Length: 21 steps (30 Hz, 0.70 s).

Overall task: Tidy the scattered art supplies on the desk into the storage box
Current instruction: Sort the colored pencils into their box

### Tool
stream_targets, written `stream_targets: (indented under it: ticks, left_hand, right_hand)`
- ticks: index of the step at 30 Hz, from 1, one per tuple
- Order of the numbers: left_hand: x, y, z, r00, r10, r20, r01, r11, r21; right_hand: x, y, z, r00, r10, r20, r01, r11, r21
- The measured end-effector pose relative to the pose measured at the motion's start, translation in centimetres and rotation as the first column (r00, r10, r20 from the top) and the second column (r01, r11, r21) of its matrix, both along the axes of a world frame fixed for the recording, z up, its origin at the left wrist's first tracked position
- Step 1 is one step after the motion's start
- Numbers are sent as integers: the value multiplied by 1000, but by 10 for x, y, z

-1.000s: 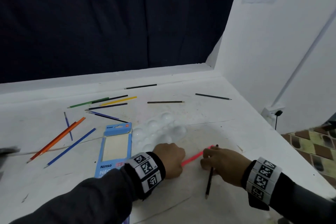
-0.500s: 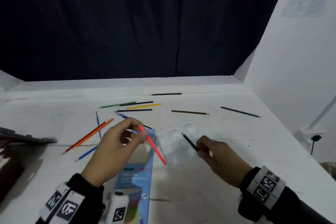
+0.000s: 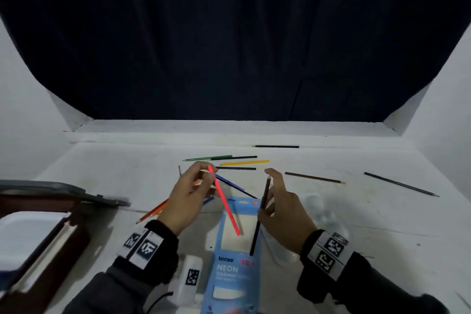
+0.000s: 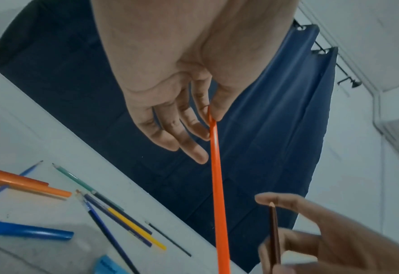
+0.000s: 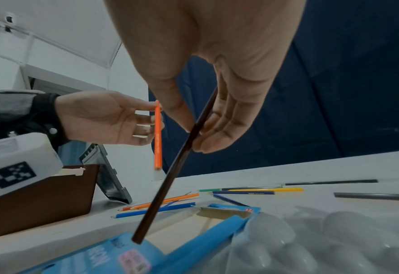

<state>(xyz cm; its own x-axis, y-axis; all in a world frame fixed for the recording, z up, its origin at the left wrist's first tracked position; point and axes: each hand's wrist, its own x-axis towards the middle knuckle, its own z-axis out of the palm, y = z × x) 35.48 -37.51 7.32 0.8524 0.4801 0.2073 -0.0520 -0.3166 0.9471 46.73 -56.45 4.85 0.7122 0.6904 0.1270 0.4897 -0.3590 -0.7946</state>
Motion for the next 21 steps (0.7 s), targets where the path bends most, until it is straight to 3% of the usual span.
stream_targets:
  ticks: [5, 12, 16, 21]
  left_hand:
    - [25, 19, -25, 975, -120, -187, 134, 989, 68]
    - [40, 26, -39, 863, -332, -381, 355, 935, -12]
    - [45, 32, -53, 830, -296, -472, 377, 922, 84]
    - [51, 30, -55, 843, -278, -461, 417, 879, 232]
  right_hand:
    - [18, 25, -12, 995, -72, -62, 69, 997, -37]
    - [23, 42, -22, 983, -6, -184, -27, 984, -175]
    - [20, 50, -29, 993, 27, -118, -54, 971, -232]
    - [13, 54, -29, 997, 68, -32, -73, 972, -221]
